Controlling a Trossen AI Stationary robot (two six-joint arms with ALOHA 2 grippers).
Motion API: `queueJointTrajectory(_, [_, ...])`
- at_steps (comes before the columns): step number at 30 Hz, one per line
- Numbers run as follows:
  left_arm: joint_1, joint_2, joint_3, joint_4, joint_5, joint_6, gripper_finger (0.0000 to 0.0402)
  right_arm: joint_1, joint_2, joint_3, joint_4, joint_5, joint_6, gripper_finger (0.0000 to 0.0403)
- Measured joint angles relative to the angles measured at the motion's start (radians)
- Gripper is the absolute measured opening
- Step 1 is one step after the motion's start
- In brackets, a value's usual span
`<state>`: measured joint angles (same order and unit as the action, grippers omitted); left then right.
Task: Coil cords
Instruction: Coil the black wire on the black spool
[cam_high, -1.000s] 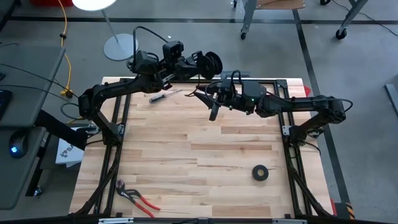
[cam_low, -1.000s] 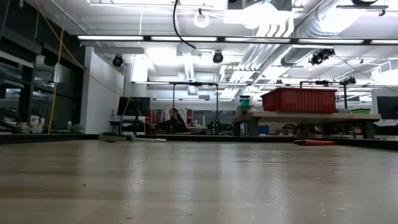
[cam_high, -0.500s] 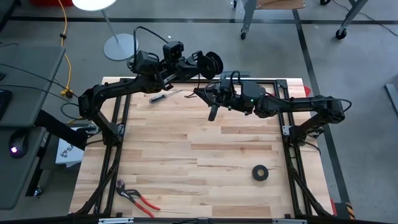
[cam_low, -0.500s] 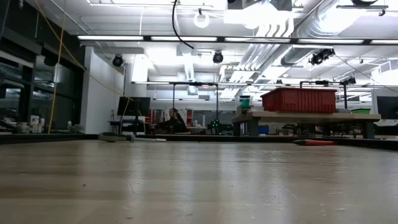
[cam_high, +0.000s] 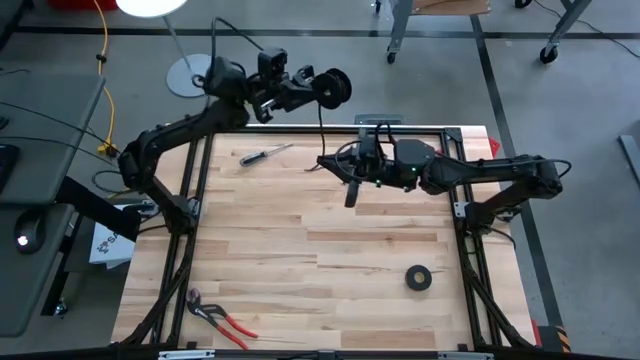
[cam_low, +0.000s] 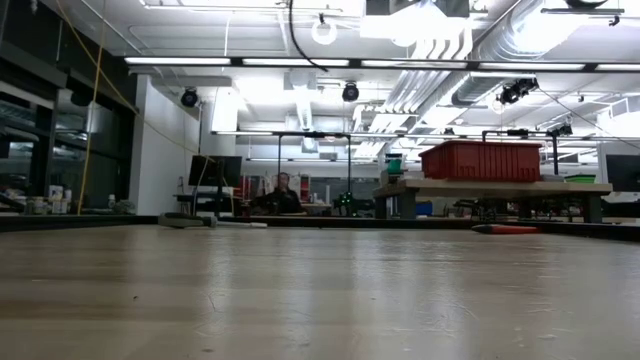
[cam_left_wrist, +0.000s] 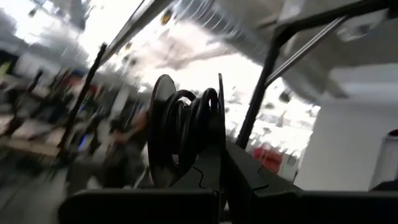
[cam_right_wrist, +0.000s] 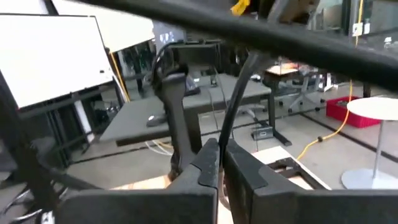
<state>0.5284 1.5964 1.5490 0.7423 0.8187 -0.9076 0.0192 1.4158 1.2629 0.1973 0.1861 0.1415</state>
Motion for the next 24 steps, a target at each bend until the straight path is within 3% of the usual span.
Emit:
queueJointTrajectory(14, [0.114,-0.175,0.001,-0.866,0.2,0.204,0.0,0.008,-0.122,0.0,-0.204,-0.012,0.034,0.0])
queueJointTrajectory(24, [0.002,-0.169,0.001,-1.172,0.276,0.167,0.0,-0.026,-0.13,0.0,-0.206,-0.05,0.034,0.0])
